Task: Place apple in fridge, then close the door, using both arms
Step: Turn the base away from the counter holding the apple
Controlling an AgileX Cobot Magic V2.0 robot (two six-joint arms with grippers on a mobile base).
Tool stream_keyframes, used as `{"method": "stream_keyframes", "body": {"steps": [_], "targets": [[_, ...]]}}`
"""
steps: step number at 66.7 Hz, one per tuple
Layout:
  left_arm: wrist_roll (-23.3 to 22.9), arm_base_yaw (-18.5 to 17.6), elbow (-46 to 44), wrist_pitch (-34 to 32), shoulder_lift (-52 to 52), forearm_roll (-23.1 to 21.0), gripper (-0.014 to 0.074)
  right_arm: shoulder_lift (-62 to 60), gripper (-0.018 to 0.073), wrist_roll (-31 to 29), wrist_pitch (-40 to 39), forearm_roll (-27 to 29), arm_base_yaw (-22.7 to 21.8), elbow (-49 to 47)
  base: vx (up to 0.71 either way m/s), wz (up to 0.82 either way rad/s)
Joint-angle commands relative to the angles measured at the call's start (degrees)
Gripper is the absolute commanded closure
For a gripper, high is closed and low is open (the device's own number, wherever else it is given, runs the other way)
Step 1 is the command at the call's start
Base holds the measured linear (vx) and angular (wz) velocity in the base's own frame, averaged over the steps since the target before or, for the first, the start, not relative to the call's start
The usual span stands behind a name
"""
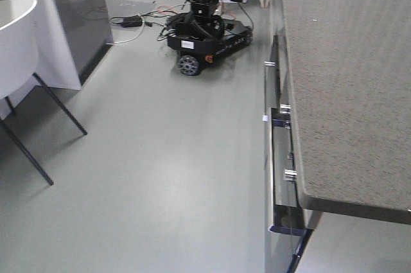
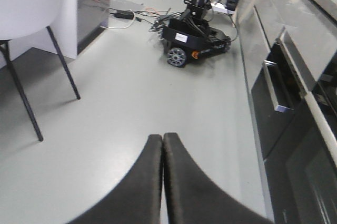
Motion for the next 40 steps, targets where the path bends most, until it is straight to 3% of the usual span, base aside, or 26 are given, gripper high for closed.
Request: {"method": "stream_keyframes", "body": {"steps": [1,40], "targets": [[0.0,-0.1,1.0,-4.4,-0.9,0.0,0.0602,0.4,0.0386,0.1,-5.0,0.6,0.1,-1.3,0.0,0.31],[0.0,-0.1,1.0,-4.4,-0.9,0.0,0.0602,0.4,0.0386,0.1,-5.0,0.6,0.1,-1.3,0.01,0.29]]}}
